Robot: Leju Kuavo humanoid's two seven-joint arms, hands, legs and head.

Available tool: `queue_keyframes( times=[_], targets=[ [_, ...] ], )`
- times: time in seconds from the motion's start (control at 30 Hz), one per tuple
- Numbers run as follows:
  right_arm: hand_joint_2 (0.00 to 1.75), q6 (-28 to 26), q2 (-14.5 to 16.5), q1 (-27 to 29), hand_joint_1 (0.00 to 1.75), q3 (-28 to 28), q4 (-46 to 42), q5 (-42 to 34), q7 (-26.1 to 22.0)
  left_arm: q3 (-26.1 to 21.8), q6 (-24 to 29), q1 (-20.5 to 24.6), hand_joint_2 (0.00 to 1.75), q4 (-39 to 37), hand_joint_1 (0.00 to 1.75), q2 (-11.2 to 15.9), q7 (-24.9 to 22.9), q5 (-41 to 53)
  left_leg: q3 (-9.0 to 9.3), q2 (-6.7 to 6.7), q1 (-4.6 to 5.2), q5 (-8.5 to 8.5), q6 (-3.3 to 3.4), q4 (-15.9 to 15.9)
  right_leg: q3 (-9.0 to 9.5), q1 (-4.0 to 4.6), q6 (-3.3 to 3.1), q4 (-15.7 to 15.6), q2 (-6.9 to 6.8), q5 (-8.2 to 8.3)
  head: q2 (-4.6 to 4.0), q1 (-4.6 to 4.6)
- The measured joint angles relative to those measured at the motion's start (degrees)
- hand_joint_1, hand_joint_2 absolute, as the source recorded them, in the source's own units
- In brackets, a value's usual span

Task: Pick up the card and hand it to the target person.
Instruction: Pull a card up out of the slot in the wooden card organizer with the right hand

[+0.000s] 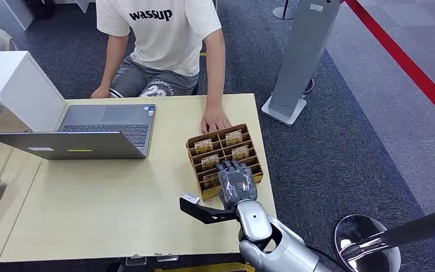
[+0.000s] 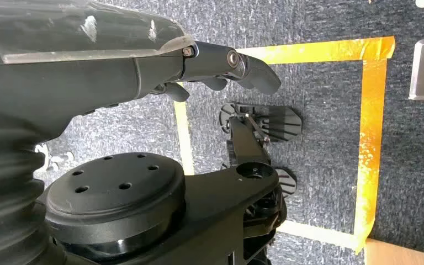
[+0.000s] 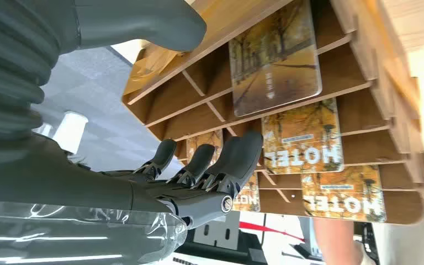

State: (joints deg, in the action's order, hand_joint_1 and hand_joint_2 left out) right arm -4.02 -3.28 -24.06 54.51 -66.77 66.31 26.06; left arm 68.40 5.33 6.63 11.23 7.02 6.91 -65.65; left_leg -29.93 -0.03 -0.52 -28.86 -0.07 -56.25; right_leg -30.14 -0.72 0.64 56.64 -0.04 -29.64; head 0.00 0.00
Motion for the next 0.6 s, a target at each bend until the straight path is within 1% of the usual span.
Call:
queue_keyframes(
  times=[0.4,0.6],
  targets=[
    [1.75,-0.7,-0.1,-0.1,0.61,-0.9,1.3,-0.7,0.1,0.3,-0.1,0.0,1.75,0.0,0.00,0.2,-0.1,0.3,-0.01,-0.02,0.00,-0.04,0.00,0.0,0.00,-0.01,0.01,0.0,-0.02,-0.04,0.00,0.00],
    [1.75,-0.8,0.4,-0.2,0.69,-0.8,3.1,-1.5,-0.5,0.3,-0.1,0.0,1.75,0.0,0.00,0.2,-0.2,0.3,0.01,-0.04,0.02,-0.08,0.00,0.0,0.02,-0.02,0.02,0.1,-0.03,-0.09,0.00,0.00]
  ],
)
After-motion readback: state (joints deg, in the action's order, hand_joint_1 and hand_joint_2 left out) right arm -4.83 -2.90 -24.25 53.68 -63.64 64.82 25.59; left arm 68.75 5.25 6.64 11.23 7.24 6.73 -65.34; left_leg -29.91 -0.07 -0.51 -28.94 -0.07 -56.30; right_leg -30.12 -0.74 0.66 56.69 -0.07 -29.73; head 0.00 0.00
